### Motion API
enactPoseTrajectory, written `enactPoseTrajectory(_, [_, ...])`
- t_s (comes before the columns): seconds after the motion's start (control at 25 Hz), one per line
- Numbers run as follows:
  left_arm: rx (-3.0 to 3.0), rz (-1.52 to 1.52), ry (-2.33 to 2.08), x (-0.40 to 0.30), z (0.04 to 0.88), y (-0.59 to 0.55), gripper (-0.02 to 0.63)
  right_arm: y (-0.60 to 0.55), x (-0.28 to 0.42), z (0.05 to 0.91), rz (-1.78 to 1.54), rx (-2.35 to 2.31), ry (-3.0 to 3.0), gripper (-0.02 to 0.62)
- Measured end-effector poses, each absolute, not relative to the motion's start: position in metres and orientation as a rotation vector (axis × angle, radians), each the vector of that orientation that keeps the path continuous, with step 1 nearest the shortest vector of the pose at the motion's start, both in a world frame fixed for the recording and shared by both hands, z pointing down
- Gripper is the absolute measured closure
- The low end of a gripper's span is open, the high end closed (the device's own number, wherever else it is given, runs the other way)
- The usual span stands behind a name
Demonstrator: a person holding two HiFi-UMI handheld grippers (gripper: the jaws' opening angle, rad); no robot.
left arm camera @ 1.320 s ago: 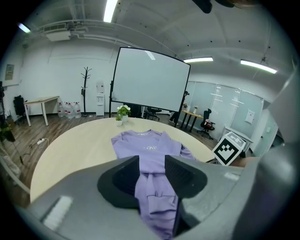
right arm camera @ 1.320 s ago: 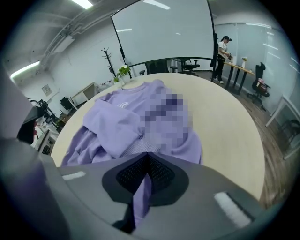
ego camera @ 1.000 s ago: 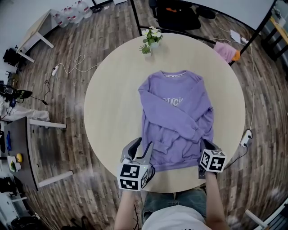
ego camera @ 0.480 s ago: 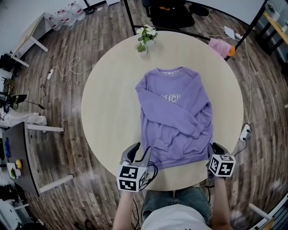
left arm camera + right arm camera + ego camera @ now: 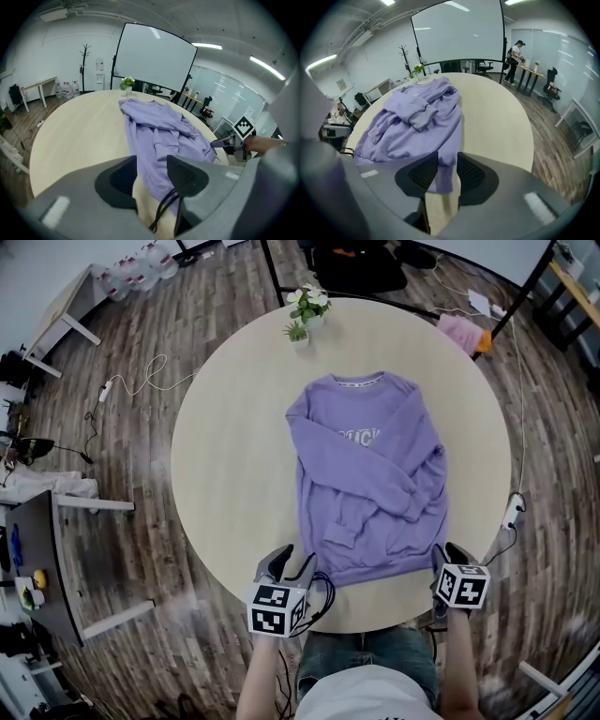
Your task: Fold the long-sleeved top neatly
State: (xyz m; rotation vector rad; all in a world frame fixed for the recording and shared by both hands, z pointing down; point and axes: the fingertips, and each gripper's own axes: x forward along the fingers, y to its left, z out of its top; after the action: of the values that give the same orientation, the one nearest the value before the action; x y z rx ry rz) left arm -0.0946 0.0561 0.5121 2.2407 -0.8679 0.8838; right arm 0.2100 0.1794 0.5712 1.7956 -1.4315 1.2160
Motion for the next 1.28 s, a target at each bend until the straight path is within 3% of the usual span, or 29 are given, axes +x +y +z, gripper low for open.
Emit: enactPoseTrajectory(1.28, [2.037, 0.874, -1.095, -0.154, 0.49, 0.227, 0.395, 0.187, 0.197, 0.57, 1.091, 1.558, -1.63, 0.422])
